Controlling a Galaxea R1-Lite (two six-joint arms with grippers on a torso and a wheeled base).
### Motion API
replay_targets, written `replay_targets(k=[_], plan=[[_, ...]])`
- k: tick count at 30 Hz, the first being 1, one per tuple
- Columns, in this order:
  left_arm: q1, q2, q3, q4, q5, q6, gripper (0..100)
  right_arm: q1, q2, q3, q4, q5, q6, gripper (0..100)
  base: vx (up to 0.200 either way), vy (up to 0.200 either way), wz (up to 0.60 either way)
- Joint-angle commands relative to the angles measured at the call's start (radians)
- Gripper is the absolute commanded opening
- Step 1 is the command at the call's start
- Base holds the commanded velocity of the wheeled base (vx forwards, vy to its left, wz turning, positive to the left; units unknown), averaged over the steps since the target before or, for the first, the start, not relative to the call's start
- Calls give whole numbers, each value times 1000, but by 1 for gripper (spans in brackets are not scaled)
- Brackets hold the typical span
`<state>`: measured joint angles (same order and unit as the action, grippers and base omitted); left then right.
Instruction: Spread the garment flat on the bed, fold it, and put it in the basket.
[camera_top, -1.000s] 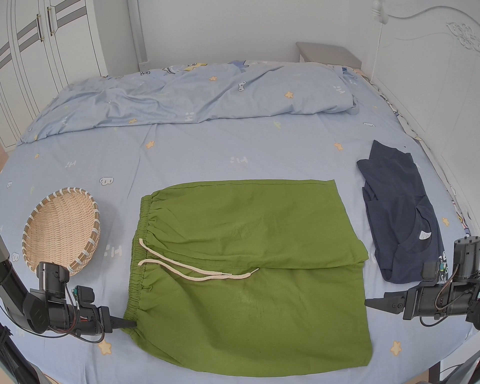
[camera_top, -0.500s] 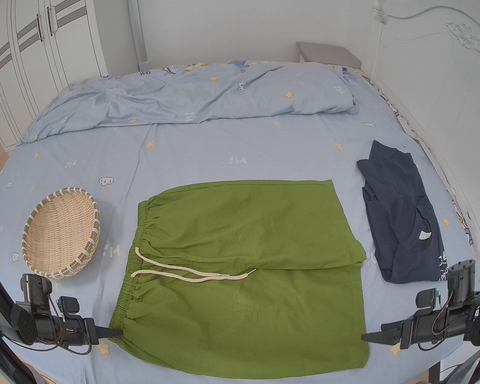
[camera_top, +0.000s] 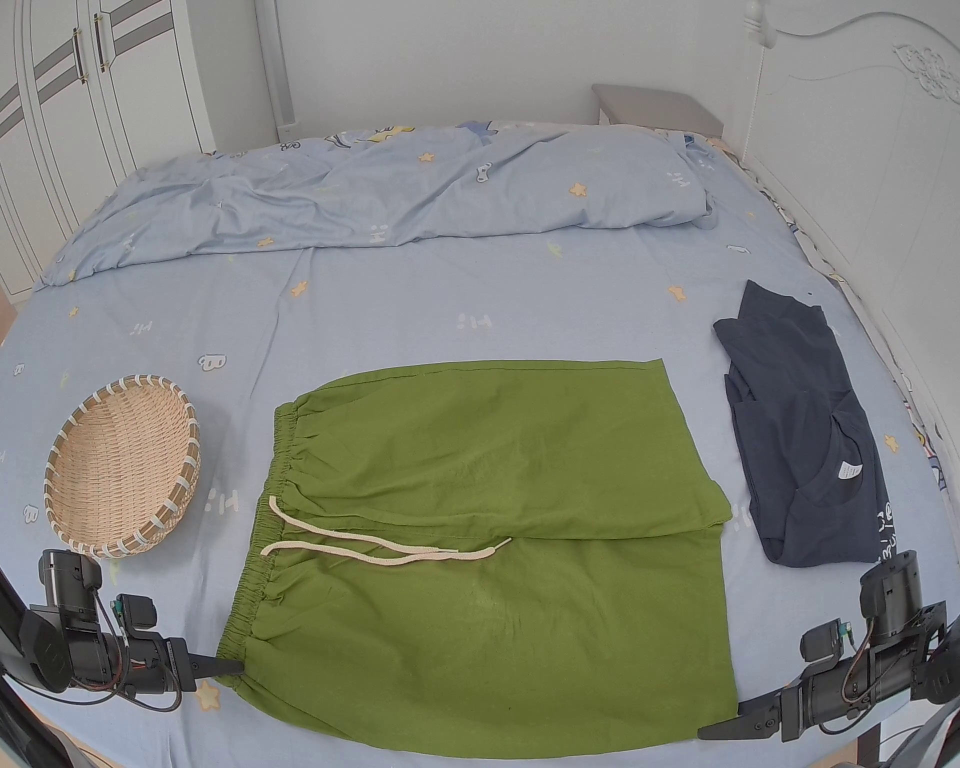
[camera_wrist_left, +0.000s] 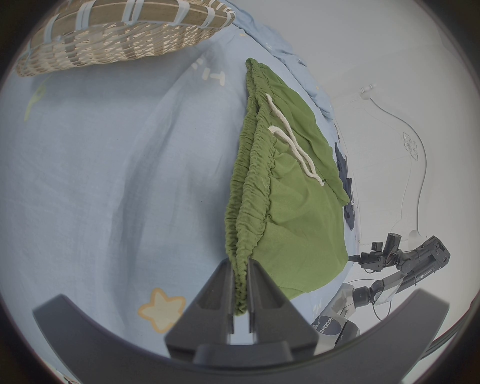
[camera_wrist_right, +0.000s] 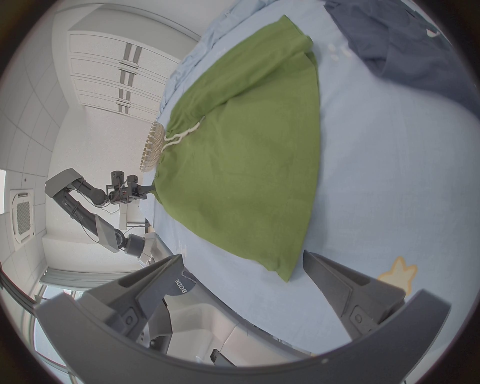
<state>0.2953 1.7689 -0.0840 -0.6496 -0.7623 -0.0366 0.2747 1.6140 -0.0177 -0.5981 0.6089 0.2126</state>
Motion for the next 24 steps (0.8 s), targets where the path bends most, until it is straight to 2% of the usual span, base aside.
replay_targets(k=[1, 11, 19, 22, 24], plan=[[1, 0, 1, -1, 0, 0, 0, -2, 63, 18, 6, 0, -1, 100, 0, 0, 0], [-5, -2, 9, -1, 0, 0, 0, 15, 132, 18, 11, 5, -12, 100, 0, 0, 0], [-5, -2, 10, -1, -2, 0, 0, 20, 294, 18, -123, 6, -24, 100, 0, 0, 0], [-5, -2, 9, -1, 0, 0, 0, 20, 300, 18, -155, 43, -22, 100, 0, 0, 0], [-5, 0, 9, -1, -2, 0, 0, 20, 300, 18, -187, 107, -19, 100, 0, 0, 0]])
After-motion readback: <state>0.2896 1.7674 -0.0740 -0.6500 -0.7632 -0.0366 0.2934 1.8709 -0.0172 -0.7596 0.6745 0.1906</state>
